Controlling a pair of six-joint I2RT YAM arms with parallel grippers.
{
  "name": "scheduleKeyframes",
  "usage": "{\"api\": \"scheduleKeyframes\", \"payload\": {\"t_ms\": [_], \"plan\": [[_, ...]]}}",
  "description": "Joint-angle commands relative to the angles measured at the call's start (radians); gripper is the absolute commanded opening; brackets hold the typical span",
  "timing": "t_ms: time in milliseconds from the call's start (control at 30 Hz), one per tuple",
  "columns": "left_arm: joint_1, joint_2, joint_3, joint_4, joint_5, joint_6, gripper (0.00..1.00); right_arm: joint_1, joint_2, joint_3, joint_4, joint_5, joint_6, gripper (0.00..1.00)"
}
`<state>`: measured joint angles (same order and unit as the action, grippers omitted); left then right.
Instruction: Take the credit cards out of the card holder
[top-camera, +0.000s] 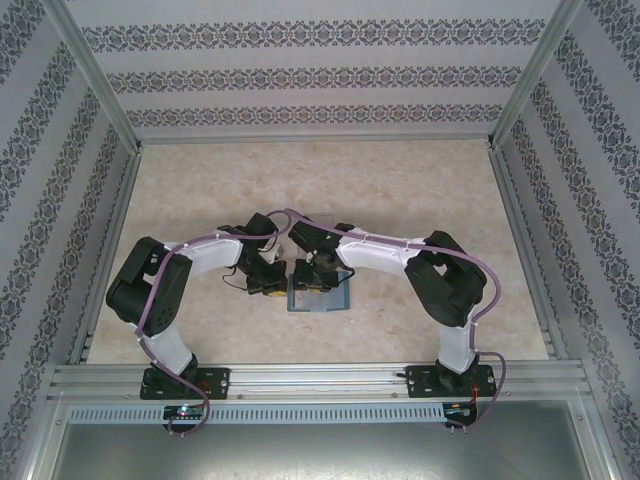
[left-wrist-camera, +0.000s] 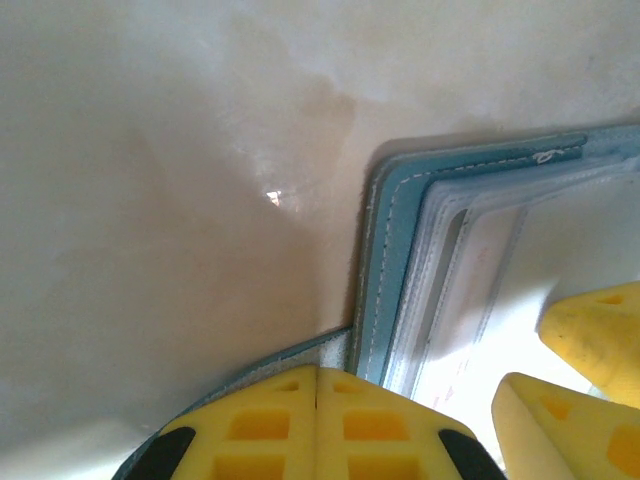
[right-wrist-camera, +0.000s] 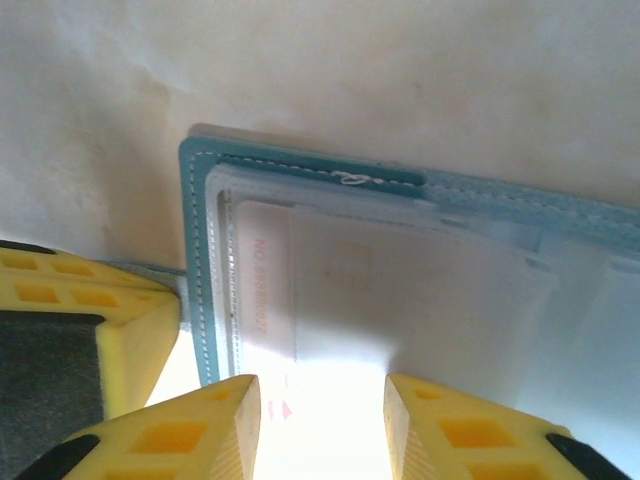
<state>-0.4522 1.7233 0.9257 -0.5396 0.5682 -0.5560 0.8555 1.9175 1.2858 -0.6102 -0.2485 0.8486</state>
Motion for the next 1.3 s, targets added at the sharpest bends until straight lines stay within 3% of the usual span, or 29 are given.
{"api": "scheduleKeyframes", "payload": {"t_ms": [0, 500, 1267], "plan": [[-0.012, 0.015, -0.007, -0.019, -0.012, 0.024, 0.00, 0.014, 0.028, 0.044, -0.114, 0.090, -0.030, 0.40], [-0.011, 0.016, -0.011, -0.017, -0.012, 0.028, 0.00, 0.048, 0.075, 0.105, -0.190, 0.161, -0.034, 0.55], [-0.012, 0.021, -0.004, -0.023, -0.018, 0.028, 0.00, 0.042, -0.004, 0.101, -0.228, 0.205, -0.029, 0.24]]}}
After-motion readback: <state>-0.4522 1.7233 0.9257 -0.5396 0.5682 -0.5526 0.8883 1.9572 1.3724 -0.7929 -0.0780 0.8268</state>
